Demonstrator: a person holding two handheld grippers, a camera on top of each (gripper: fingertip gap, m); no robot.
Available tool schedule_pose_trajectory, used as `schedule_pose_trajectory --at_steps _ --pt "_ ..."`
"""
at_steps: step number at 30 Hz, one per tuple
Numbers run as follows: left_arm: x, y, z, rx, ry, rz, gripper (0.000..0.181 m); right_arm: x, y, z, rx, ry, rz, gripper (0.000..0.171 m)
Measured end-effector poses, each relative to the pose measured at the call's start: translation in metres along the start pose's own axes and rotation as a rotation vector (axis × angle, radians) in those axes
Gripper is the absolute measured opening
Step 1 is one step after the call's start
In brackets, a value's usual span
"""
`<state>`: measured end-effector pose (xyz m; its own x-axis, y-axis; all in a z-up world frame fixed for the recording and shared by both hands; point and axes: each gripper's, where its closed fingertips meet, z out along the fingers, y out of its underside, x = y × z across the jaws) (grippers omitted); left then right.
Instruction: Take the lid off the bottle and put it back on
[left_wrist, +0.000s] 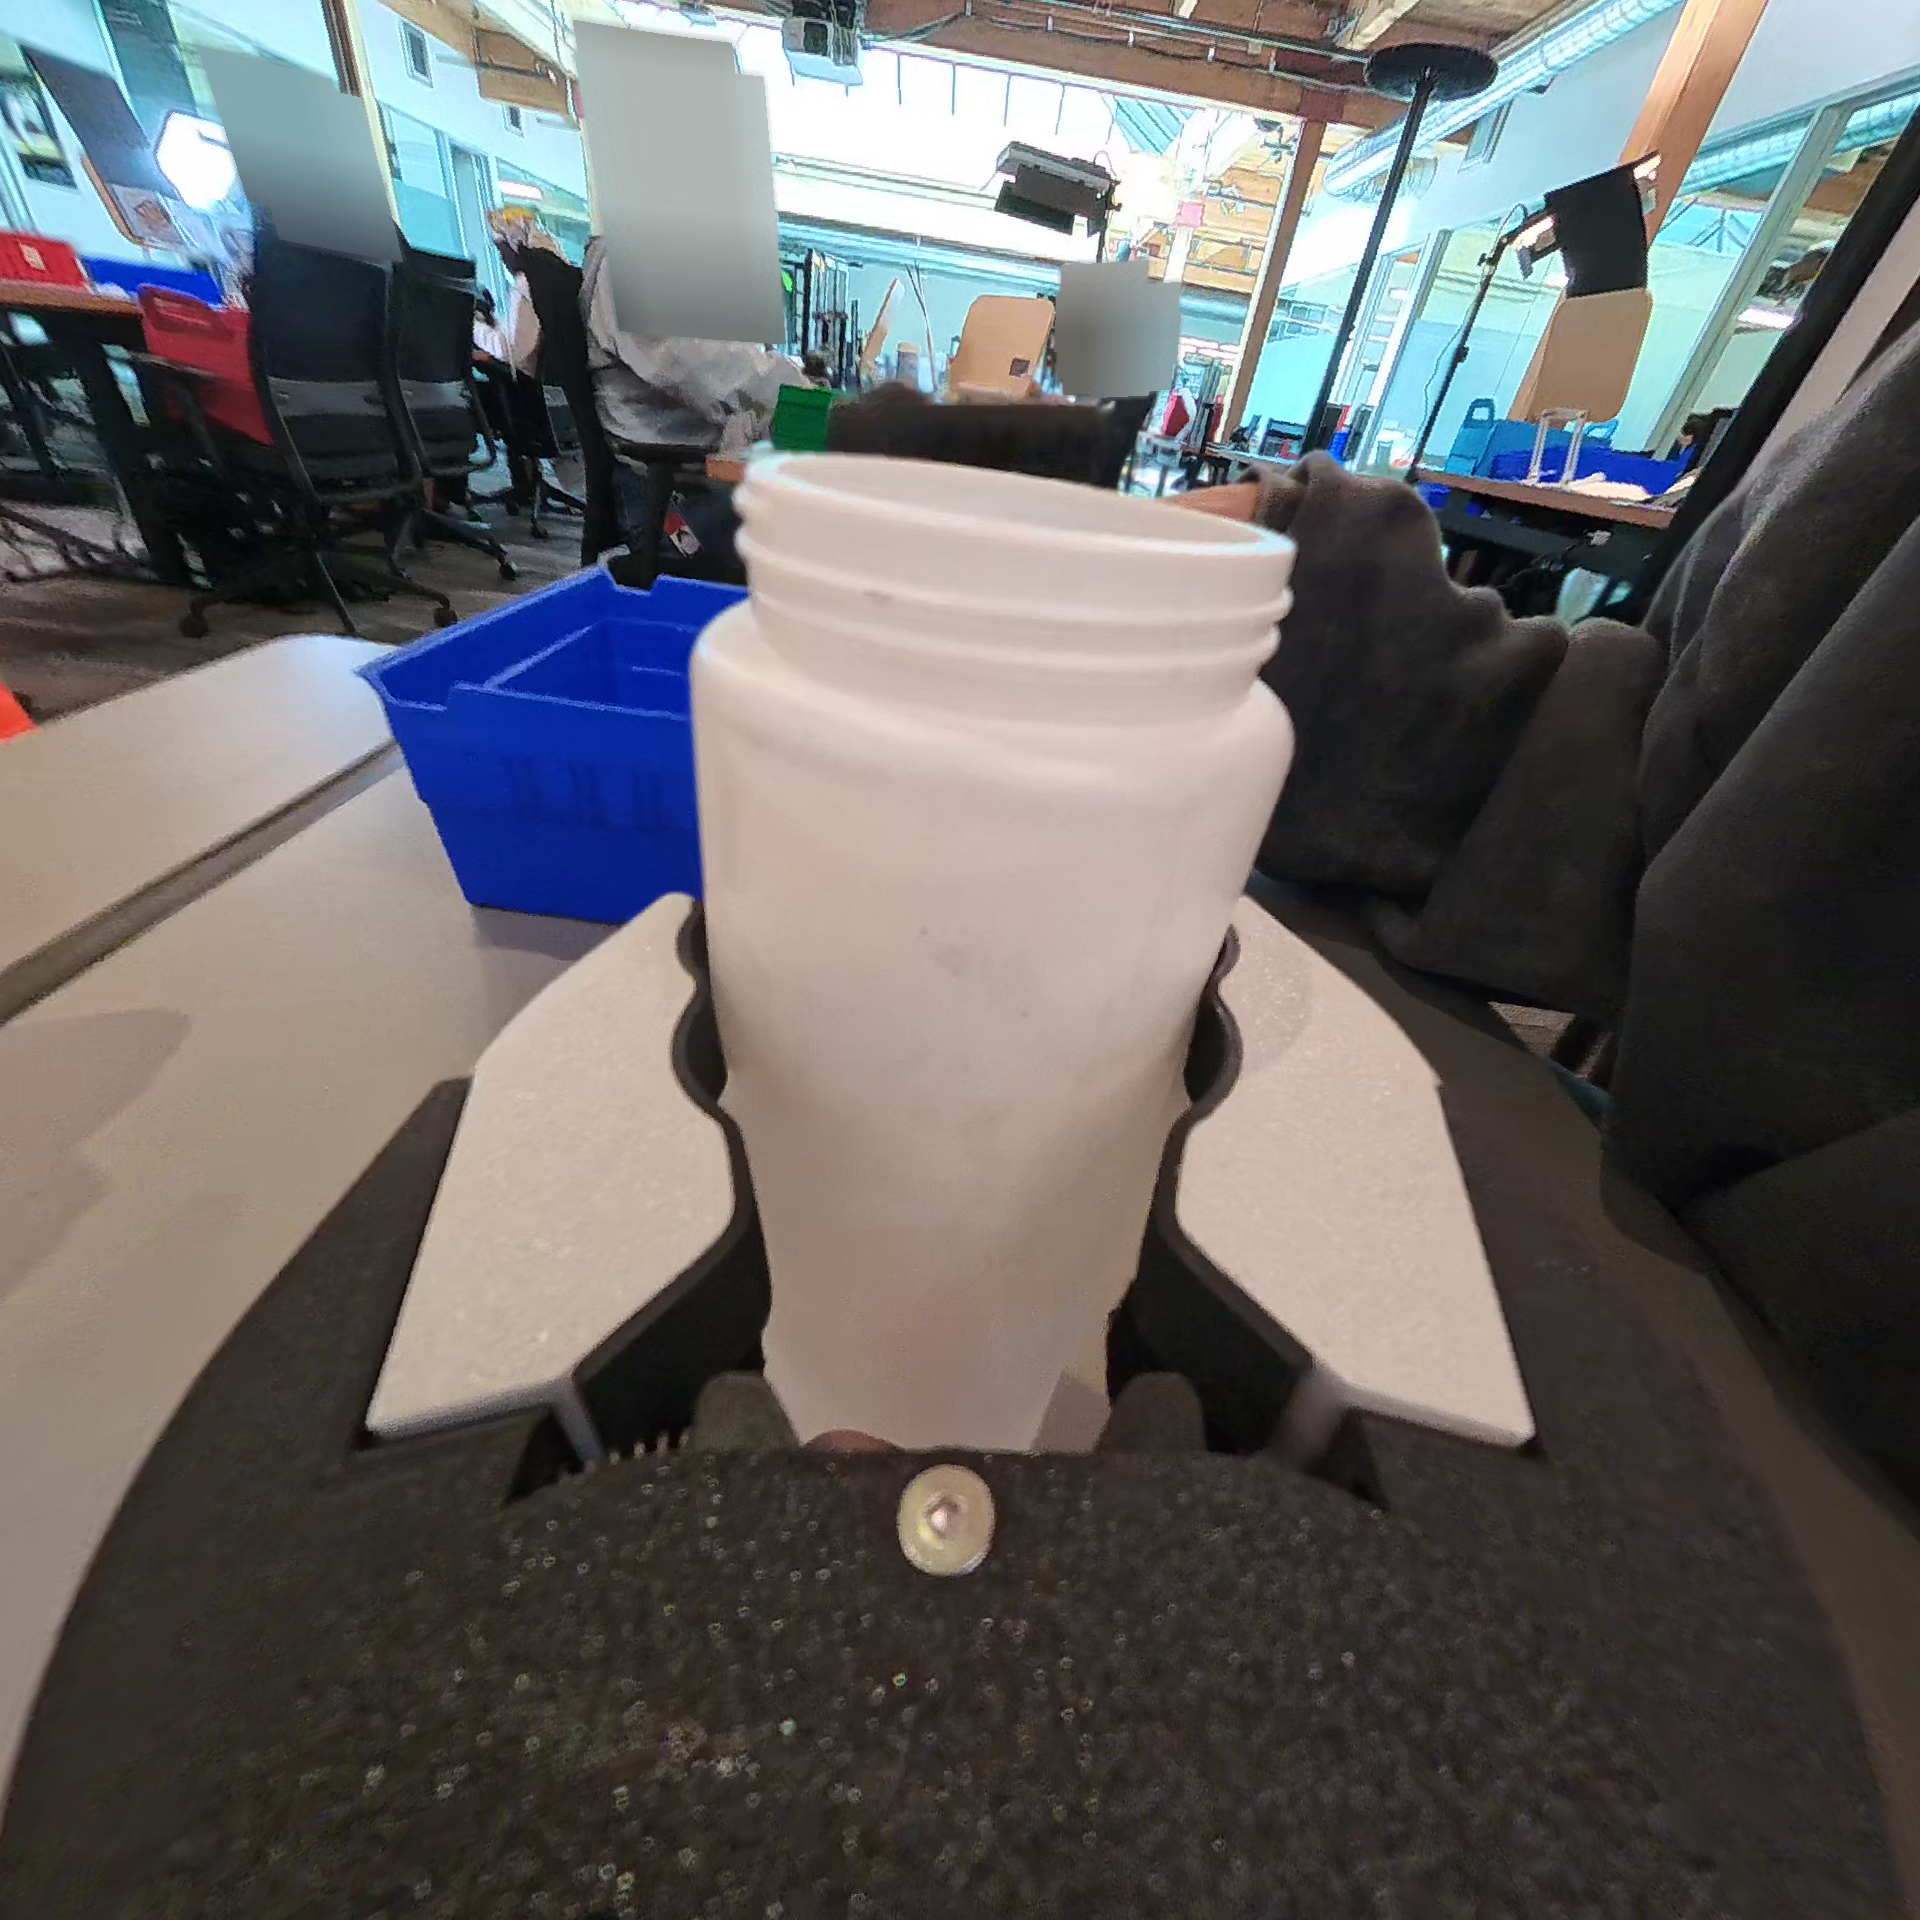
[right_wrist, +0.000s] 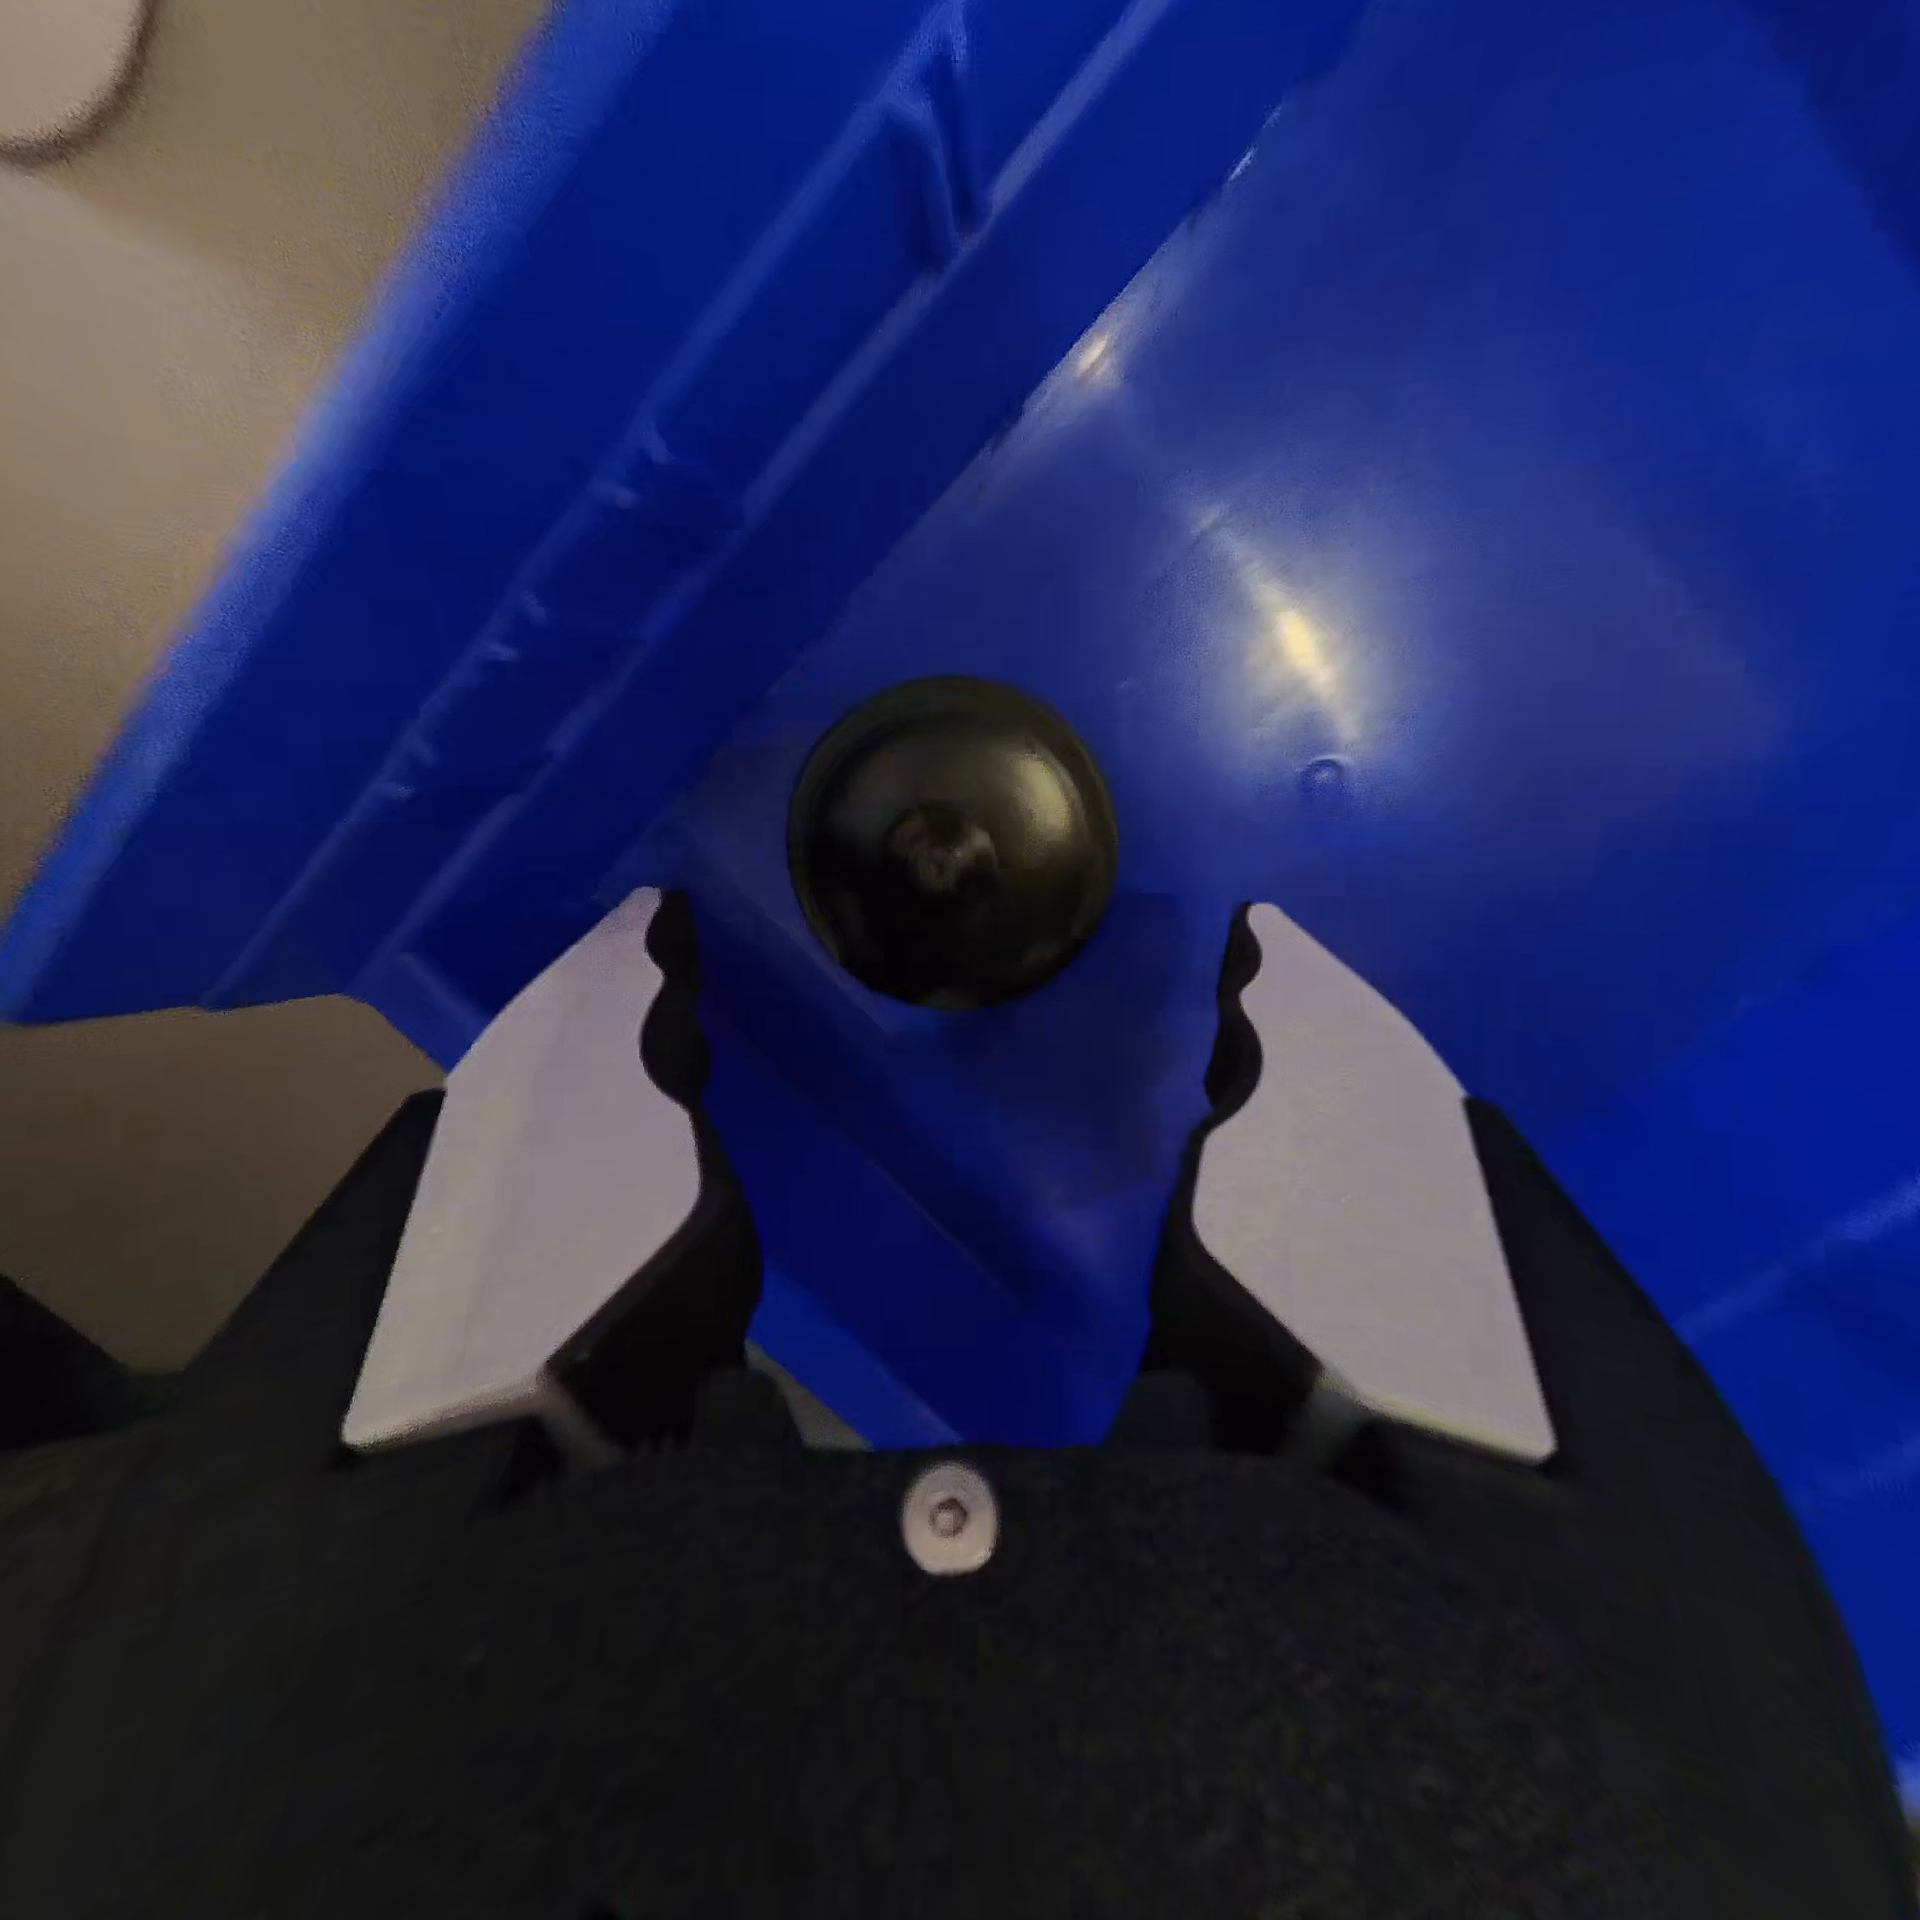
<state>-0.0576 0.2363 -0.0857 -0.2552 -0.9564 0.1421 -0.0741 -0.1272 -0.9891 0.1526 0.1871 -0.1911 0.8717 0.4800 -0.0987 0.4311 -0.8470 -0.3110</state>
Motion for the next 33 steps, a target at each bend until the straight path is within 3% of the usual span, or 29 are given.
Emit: schedule_pose_trajectory --at_steps 4,7,13,18,21,26,27,29,31,33 --pt "-0.004 0.012 0.000 -0.076 -0.021 -0.013 0.089 -0.013 -0.033 -0.049 0.373 0.082 0.001 0.096" --pt "-0.005 0.003 -0.003 -0.083 -0.068 0.010 0.093 -0.044 -0.056 -0.078 0.666 0.090 0.015 0.090" --pt "0.007 -0.022 -0.020 -0.056 -0.228 0.042 0.097 -0.139 -0.089 -0.099 1.038 -0.114 0.101 0.084" --pt "0.010 -0.009 -0.049 -0.214 -0.604 0.032 0.089 -0.194 -0.119 -0.085 1.120 -0.118 0.055 0.096" --pt "0.056 0.033 -0.067 -0.296 -0.618 -0.073 0.090 -0.199 -0.140 -0.064 1.121 0.000 0.044 0.103" --pt "0.131 0.071 -0.086 -0.185 -0.597 -0.135 0.079 -0.183 -0.185 -0.034 1.092 0.141 0.004 0.115" --pt "0.140 0.068 -0.086 -0.227 -0.599 -0.090 0.084 -0.182 -0.197 -0.031 1.103 0.125 -0.003 0.115" --pt "0.147 0.053 -0.091 -0.173 -0.635 -0.021 0.082 -0.184 -0.213 -0.013 1.013 0.047 0.002 0.086" --pt "0.149 0.049 -0.095 -0.082 -0.624 -0.050 0.068 -0.176 -0.216 -0.013 0.941 0.067 0.060 0.085" --pt "0.142 0.056 -0.101 -0.107 -0.630 -0.101 0.071 -0.176 -0.214 -0.029 0.957 0.096 0.042 0.085"
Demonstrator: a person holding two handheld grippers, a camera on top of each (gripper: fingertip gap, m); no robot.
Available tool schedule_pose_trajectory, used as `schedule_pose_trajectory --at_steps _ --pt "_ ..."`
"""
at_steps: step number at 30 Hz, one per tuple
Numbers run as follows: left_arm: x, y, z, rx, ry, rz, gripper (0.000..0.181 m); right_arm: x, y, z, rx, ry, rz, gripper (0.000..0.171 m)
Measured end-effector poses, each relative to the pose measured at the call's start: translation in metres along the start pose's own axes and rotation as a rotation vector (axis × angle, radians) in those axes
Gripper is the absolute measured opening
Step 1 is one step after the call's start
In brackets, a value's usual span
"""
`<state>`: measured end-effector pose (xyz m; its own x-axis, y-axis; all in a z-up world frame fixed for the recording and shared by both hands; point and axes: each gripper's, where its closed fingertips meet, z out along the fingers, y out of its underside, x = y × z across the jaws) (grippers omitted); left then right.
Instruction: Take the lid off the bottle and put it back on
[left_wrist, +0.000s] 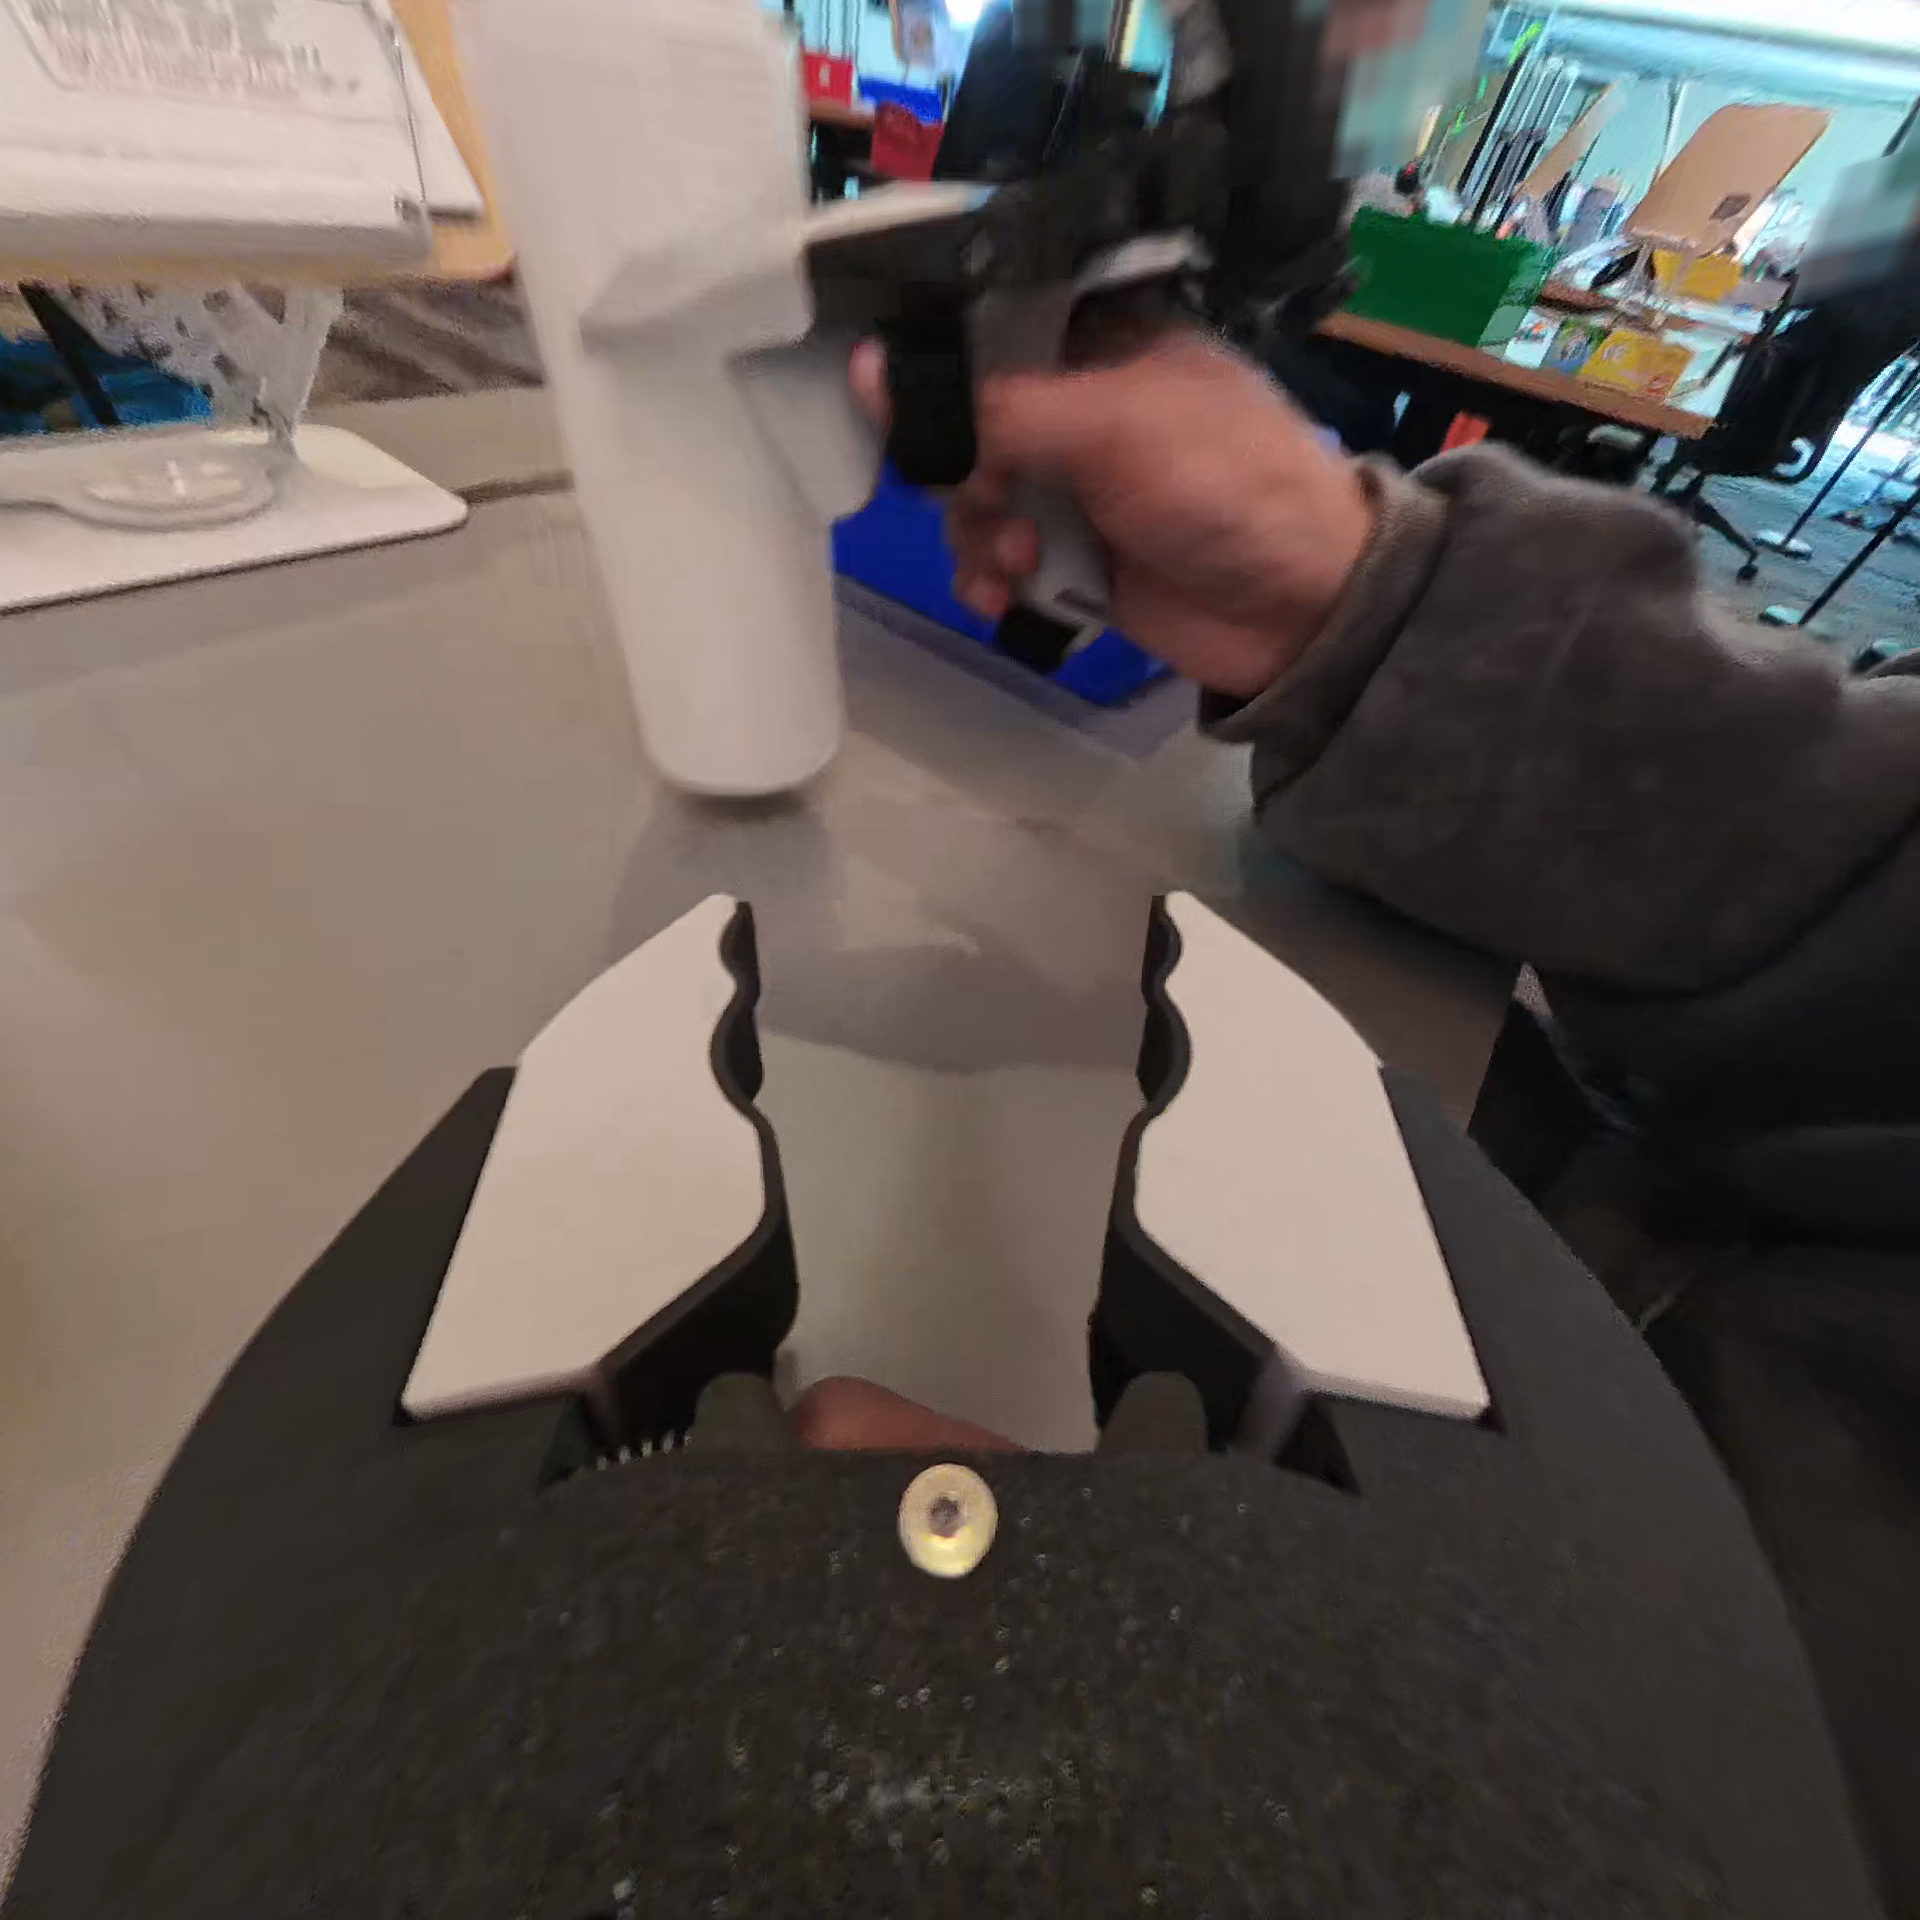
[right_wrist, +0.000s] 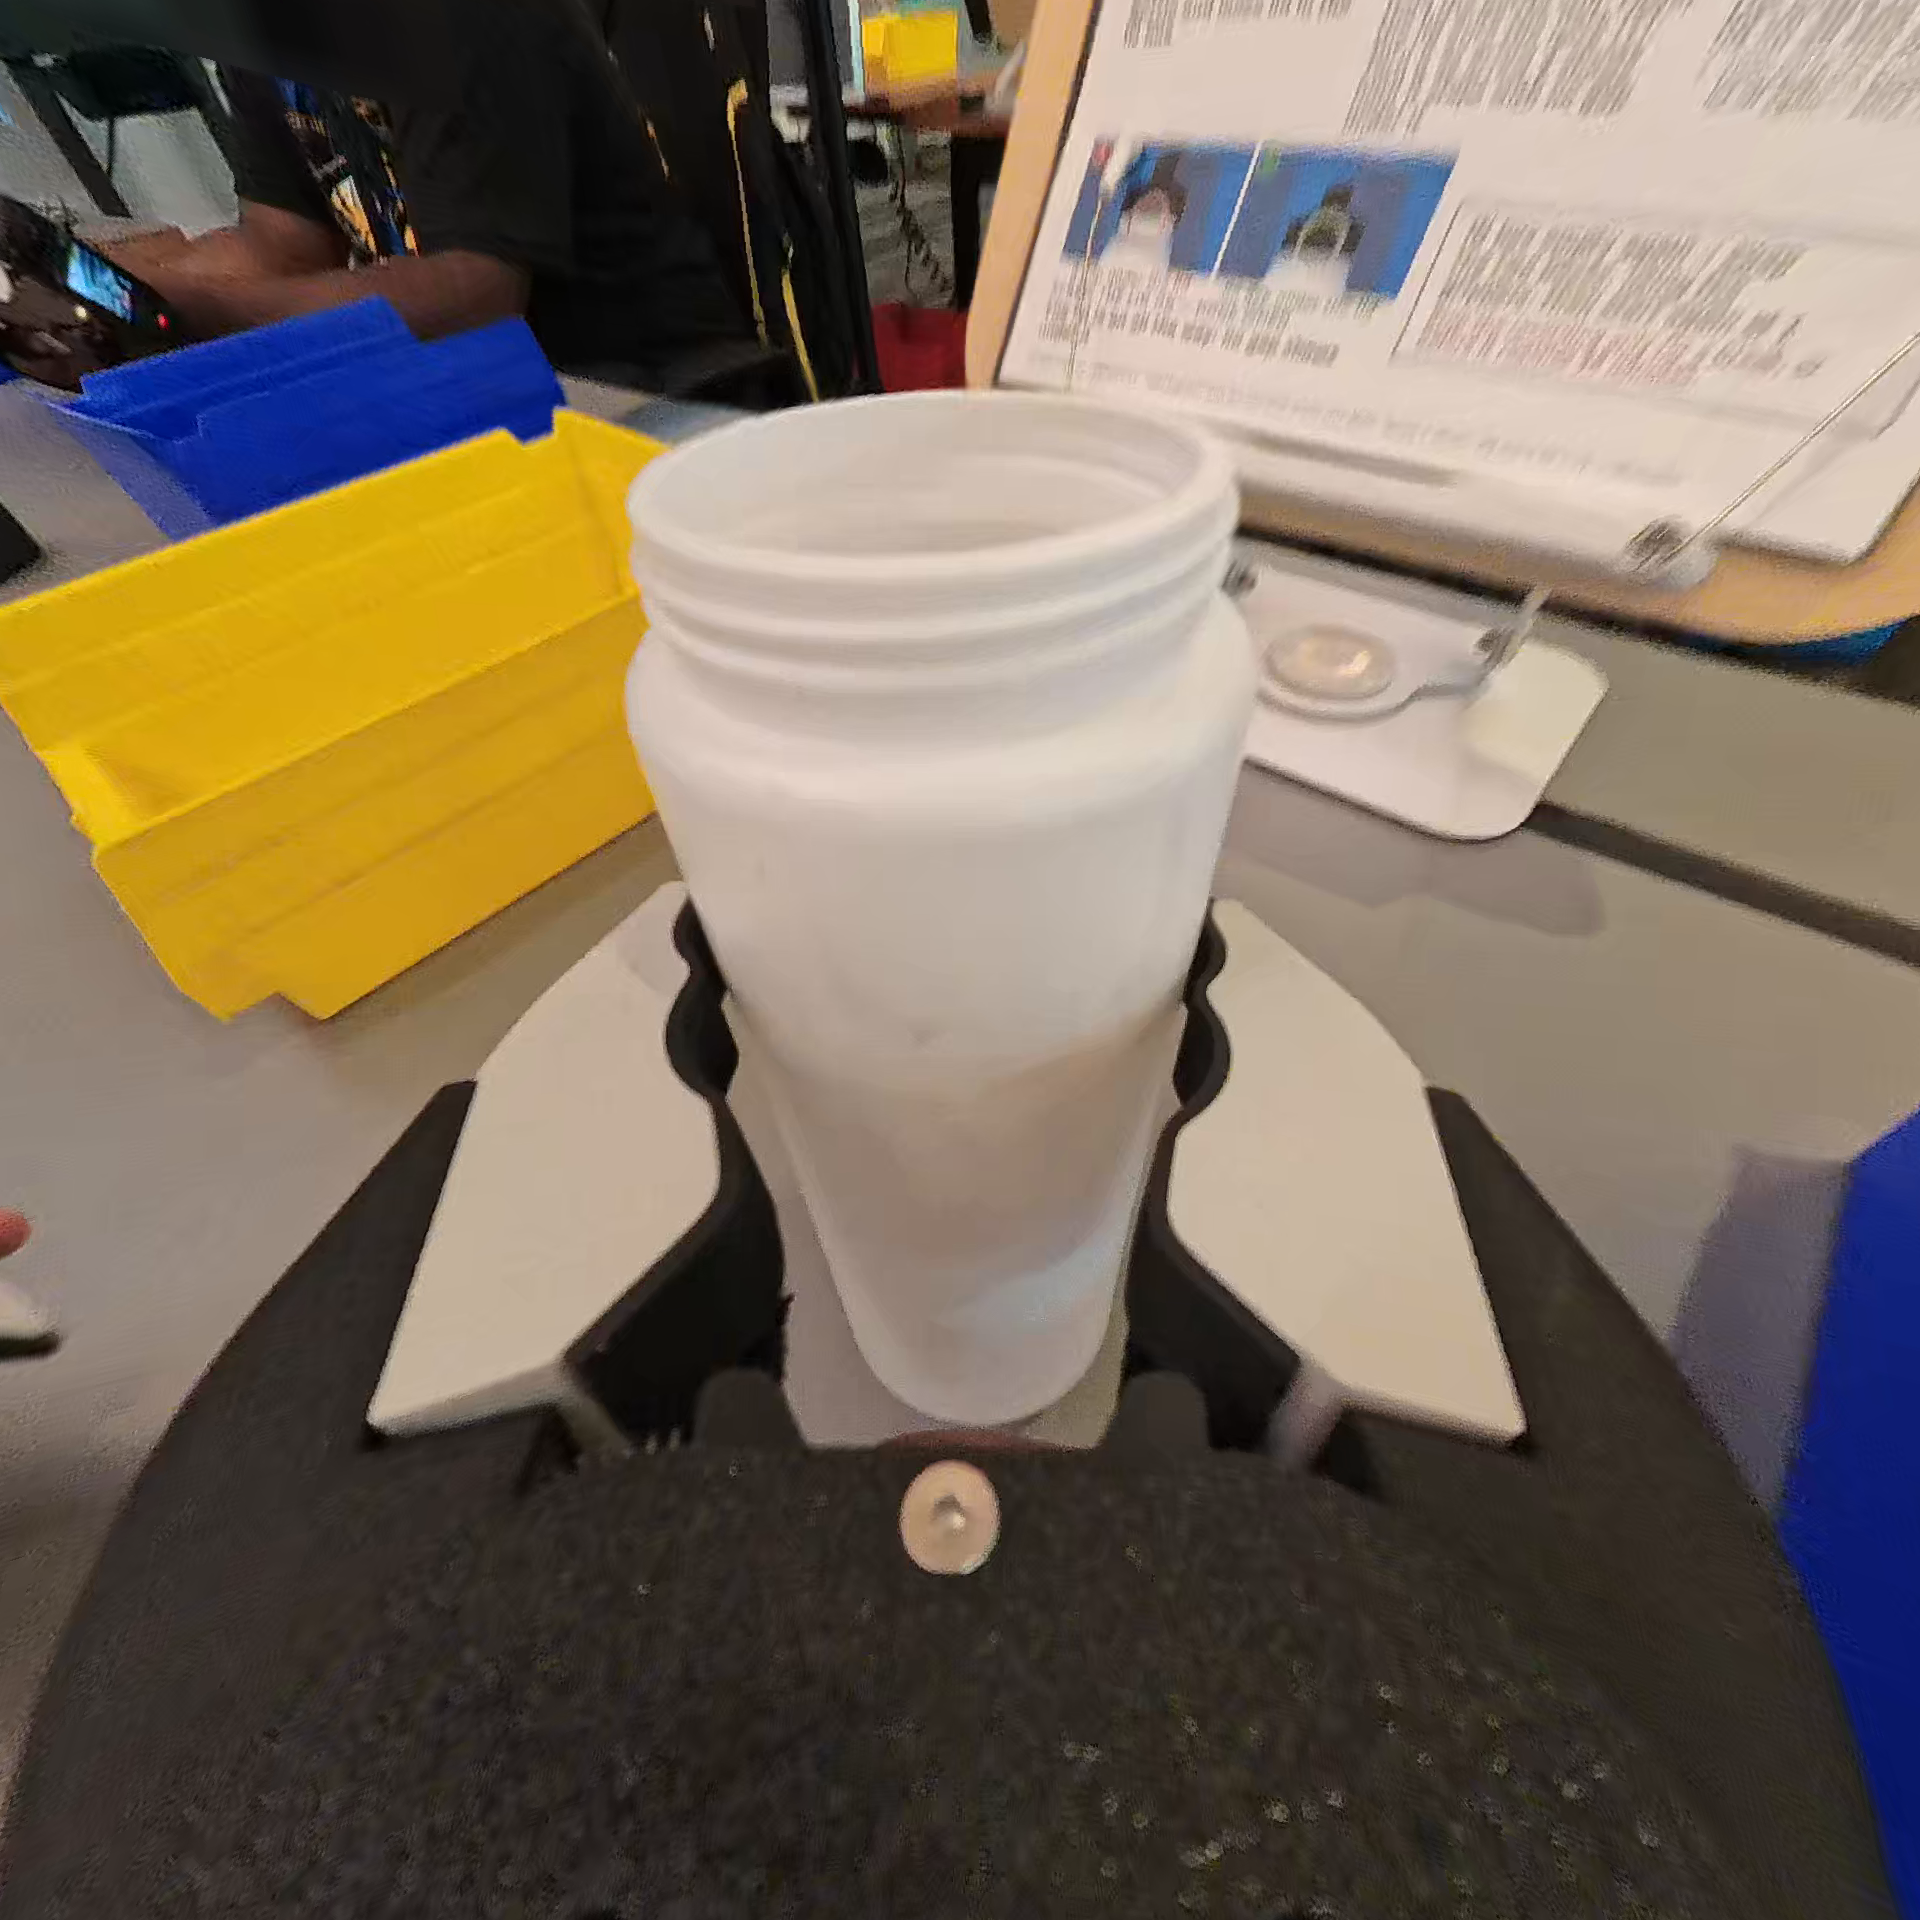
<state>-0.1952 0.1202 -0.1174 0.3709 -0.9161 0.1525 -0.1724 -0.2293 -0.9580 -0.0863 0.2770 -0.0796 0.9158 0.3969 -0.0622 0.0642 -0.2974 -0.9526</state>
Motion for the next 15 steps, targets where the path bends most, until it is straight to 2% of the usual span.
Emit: schedule_pose_trajectory --at_steps 3,6,9,12,15 --pt "-0.010 -0.007 -0.002 0.036 0.011 -0.068 0.073 0.009 -0.031 -0.041 0.057 0.060 -0.072 0.085" --pt "-0.008 -0.012 -0.002 0.075 0.068 -0.210 0.073 0.024 -0.079 -0.110 0.137 0.151 -0.142 0.085" --pt "0.006 -0.016 -0.004 0.103 0.151 -0.338 0.074 0.059 -0.120 -0.181 0.154 0.292 -0.175 0.085" --pt "0.017 -0.020 -0.005 0.126 0.136 -0.306 0.074 0.108 -0.134 -0.221 0.039 0.405 -0.147 0.085" --pt "0.028 -0.021 -0.001 0.126 0.100 -0.170 0.073 0.162 -0.104 -0.220 -0.262 0.457 -0.026 0.085"
